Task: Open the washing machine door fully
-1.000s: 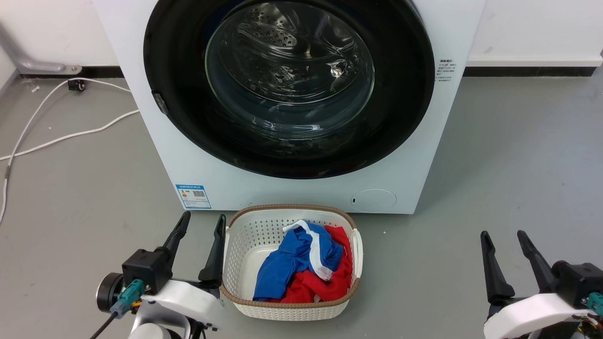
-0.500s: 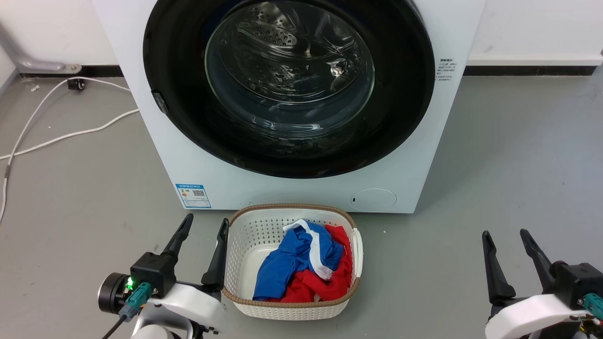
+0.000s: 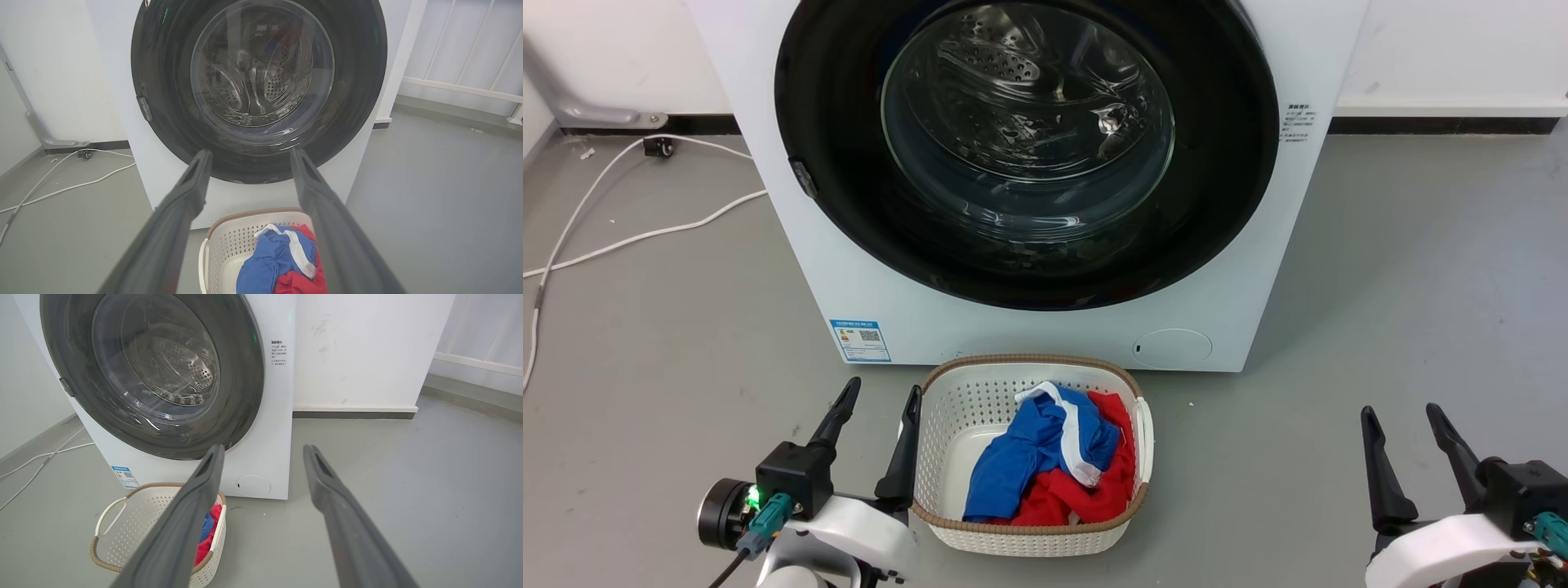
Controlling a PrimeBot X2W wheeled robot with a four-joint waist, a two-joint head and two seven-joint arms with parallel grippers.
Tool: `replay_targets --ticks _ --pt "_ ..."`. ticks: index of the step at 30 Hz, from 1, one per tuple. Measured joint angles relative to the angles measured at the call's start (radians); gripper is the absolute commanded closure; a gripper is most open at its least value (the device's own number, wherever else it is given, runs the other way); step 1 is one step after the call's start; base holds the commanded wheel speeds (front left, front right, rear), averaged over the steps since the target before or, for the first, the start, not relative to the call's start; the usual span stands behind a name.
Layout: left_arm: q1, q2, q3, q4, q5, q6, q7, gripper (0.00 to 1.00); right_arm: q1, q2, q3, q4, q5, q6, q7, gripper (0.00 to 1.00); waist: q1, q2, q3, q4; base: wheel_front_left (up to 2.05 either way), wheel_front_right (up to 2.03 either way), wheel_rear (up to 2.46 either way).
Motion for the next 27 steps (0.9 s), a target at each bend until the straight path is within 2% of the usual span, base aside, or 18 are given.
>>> replay_targets --ticks 13,14,15,16,21,27 --pt "-0.001 -0.002 0.006 0.010 -0.012 0.000 0.000 0.00 -0.001 0.000 -0.002 0.018 0.026 0.000 -0.002 0.00 0.0000 0.0000 -0.004 0.003 0.00 0.00 0.00" --pt "-0.001 -0.002 0.006 0.010 -0.013 0.000 0.000 0.00 -0.001 0.000 -0.002 0.020 0.033 0.000 -0.001 0.07 -0.0001 0.0000 -0.005 0.003 0.00 0.00 0.00" --pt "-0.001 -0.002 0.006 0.010 -0.013 0.000 0.000 0.00 -0.001 0.000 -0.002 0.022 0.039 0.000 0.001 0.80 0.0000 0.0000 -0.005 0.004 0.00 0.00 0.00" --pt "-0.001 -0.002 0.006 0.010 -0.013 0.000 0.000 0.00 -0.001 0.000 -0.002 0.022 0.041 0.000 0.001 1.00 0.0000 0.0000 -0.005 0.004 0.00 0.00 0.00" --pt "-0.001 -0.003 0.008 0.010 -0.013 0.000 0.000 0.00 -0.001 0.000 -0.006 0.027 0.096 0.000 0.002 1.00 0.0000 0.0000 -0.004 0.006 0.00 0.00 0.00" --pt "-0.001 -0.007 0.014 0.002 -0.009 0.000 0.000 0.00 -0.007 0.000 -0.012 0.084 0.543 0.000 0.013 1.00 -0.0001 0.0000 -0.001 0.009 0.00 0.00 0.00"
